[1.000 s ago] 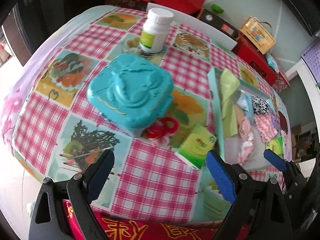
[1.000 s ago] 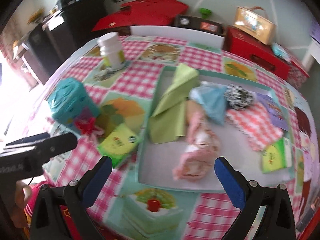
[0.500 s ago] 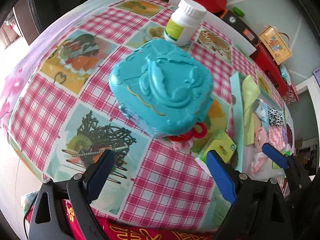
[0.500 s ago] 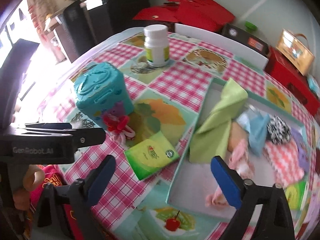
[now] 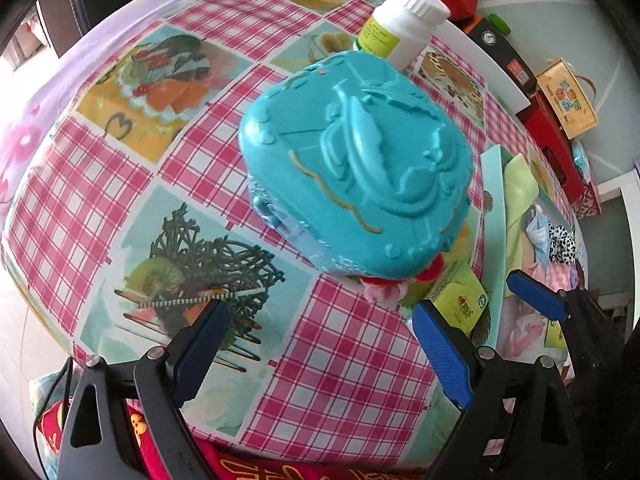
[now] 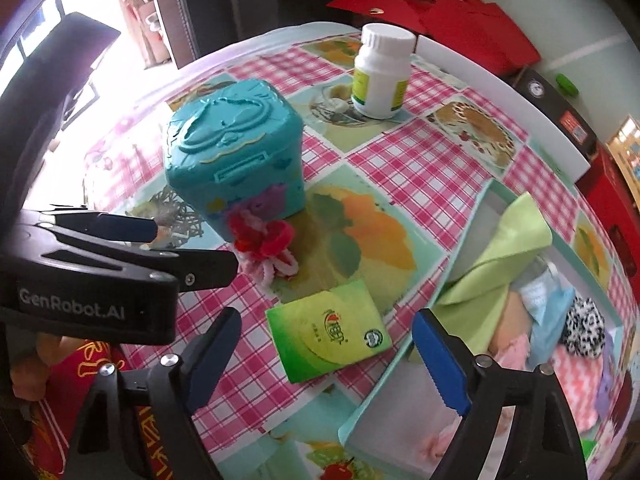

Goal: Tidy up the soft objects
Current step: 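Move the right gripper to the large green tissue pack and close on it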

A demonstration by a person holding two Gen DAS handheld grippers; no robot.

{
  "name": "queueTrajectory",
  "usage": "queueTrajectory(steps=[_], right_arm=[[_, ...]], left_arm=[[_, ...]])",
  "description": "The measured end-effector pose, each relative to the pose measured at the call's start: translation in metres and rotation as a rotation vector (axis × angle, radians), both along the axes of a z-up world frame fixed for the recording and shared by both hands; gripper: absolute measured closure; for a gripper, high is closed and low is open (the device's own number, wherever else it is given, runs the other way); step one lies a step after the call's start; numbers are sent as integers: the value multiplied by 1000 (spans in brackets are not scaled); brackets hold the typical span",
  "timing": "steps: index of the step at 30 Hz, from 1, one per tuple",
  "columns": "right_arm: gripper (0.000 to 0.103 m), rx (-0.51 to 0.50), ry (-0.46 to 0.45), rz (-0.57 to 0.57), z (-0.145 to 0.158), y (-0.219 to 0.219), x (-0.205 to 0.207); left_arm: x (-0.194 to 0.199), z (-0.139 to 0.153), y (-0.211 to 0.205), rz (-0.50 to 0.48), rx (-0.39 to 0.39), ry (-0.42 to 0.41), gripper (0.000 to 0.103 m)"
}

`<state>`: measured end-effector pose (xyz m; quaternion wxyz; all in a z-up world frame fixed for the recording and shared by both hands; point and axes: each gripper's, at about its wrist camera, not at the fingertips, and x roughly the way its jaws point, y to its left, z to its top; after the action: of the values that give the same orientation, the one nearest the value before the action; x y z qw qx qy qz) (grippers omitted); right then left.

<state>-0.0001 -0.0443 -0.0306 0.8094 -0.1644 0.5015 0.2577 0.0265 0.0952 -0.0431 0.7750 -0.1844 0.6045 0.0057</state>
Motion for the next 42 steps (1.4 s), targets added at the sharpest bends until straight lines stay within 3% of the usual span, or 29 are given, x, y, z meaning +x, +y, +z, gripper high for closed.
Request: queueTrajectory(steps=[11,19,28,42], right_arm=[[15,-37,36,50,-14,11,13],[17,-50,54,13,-26,9,19],[28,-44,58,6,-26,8,10],[31,-35,71,-15,-23,10,-7]], left_arm=[[2,-3,1,2,-22,1,10],[1,-3,3,4,-27,0,10],[0,-2,1,6,-27,-3,10],[1,-1,1,8,-26,-6,10]])
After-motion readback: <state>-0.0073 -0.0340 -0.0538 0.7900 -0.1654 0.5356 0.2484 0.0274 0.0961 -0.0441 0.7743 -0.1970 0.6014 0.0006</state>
